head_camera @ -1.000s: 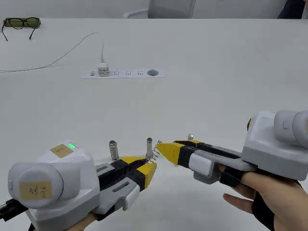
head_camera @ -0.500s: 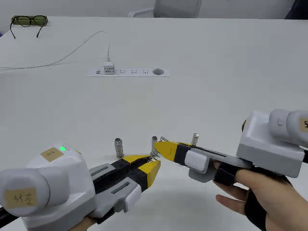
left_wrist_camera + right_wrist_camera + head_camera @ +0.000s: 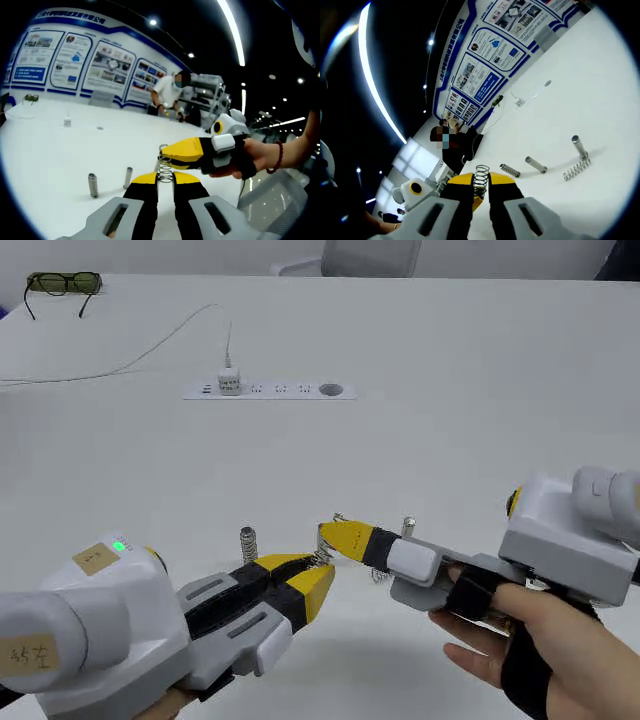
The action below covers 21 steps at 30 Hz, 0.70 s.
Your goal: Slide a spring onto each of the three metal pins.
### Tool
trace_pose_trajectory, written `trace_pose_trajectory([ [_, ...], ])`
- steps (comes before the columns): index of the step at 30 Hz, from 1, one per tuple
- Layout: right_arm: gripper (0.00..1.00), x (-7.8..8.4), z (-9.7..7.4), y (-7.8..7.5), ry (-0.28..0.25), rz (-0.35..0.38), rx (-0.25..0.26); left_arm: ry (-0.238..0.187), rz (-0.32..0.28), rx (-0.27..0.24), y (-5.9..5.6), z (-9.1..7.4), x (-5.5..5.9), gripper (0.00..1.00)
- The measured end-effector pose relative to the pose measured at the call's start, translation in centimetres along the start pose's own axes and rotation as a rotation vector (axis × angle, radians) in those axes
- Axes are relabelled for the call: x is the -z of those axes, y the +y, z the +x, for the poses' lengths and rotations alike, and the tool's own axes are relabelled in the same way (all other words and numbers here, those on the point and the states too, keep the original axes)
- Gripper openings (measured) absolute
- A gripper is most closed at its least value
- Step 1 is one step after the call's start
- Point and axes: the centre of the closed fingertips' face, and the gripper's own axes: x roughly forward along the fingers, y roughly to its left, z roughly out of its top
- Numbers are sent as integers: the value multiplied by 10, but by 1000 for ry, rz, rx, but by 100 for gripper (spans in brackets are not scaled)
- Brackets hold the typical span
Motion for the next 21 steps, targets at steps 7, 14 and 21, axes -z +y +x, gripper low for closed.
trace_pose_trajectory([
  [7,12,1,0,0,2,-2,-4,14,29,4,0,0,0,11],
  [14,12,-1,-1,2,-5,-47,-12,31,47,6,0,1,-1,12],
  [21,11,-9,-2,-3,-22,-111,16,73,90,-13,6,-1,4,21],
])
